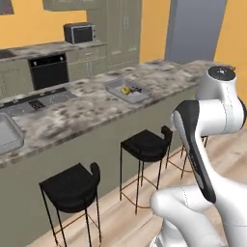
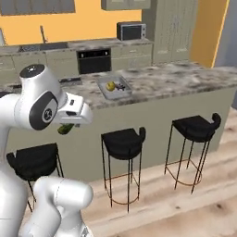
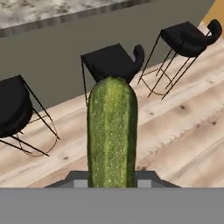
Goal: Place one squash and one fish in each tupperware on the nearby counter, to pack two identical lunches.
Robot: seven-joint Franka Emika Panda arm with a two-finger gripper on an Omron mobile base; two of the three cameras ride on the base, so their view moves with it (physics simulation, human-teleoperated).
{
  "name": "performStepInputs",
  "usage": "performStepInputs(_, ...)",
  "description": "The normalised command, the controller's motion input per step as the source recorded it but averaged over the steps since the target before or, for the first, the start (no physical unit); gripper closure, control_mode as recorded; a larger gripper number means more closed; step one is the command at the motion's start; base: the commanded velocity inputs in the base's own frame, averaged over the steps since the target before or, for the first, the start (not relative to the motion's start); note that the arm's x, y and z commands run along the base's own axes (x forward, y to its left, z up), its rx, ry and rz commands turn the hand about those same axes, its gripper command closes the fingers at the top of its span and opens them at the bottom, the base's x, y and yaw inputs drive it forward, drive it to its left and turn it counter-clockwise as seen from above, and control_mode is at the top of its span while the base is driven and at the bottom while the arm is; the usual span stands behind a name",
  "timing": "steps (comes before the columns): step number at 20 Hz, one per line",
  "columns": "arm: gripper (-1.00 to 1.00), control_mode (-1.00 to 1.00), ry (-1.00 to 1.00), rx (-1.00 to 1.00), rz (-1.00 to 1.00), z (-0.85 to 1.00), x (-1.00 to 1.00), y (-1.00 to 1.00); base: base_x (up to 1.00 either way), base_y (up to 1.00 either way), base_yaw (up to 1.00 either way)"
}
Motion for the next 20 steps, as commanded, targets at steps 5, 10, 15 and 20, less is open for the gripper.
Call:
performStepInputs(5,1.00,1.00,0.00,0.00,0.00,0.00,0.00,0.00,-0.06,1.00,0.49)
performStepInputs(10,1.00,1.00,0.00,0.00,0.00,0.00,0.00,0.00,0.00,1.00,0.45)
performStepInputs(15,1.00,1.00,0.00,0.00,0.00,0.00,0.00,0.00,0.08,0.96,0.40)
performStepInputs(20,1.00,1.00,0.00,0.00,0.00,0.00,0.00,0.00,0.61,0.22,0.28)
